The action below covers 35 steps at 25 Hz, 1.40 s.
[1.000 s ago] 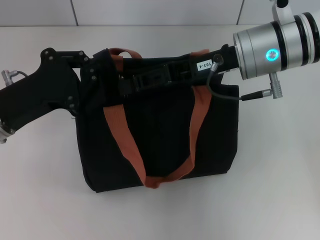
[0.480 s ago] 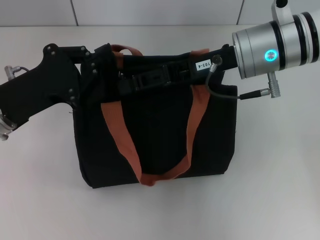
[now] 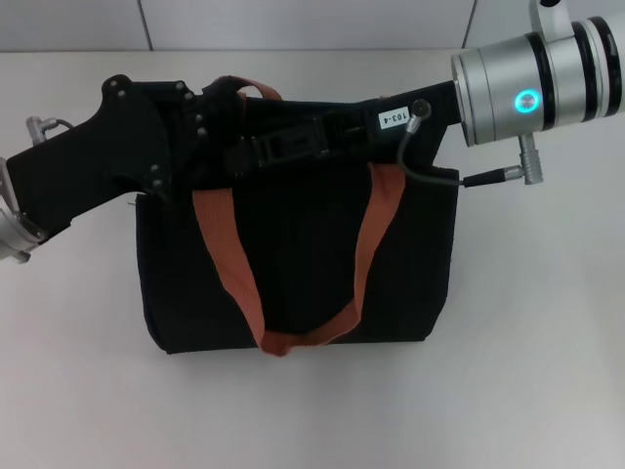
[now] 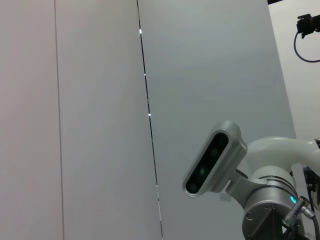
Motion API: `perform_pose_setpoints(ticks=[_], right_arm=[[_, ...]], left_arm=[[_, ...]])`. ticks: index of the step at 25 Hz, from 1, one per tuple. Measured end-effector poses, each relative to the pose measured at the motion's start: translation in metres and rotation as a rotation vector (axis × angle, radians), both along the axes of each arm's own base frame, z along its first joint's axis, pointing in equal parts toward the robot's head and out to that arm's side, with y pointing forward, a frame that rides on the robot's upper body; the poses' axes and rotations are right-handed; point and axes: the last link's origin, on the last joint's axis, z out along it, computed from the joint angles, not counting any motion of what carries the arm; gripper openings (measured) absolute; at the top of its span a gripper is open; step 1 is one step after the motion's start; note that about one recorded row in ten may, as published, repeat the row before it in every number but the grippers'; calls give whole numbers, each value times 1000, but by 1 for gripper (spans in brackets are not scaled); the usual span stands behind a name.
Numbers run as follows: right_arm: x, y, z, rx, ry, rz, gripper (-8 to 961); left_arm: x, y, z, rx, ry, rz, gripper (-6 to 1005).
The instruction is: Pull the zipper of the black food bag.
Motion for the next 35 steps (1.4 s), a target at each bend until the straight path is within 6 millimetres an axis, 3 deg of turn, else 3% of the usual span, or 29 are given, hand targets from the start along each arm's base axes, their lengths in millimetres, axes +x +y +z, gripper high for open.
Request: perform_pose_setpoints(ticks=[21, 35], right_arm=[[-1, 5, 11, 43, -31, 9, 408], [-12, 6, 5, 35, -36, 35, 400]], left_arm=[[-3, -2, 4, 4, -14, 13, 81], [1, 2, 3, -6, -29, 19, 85]])
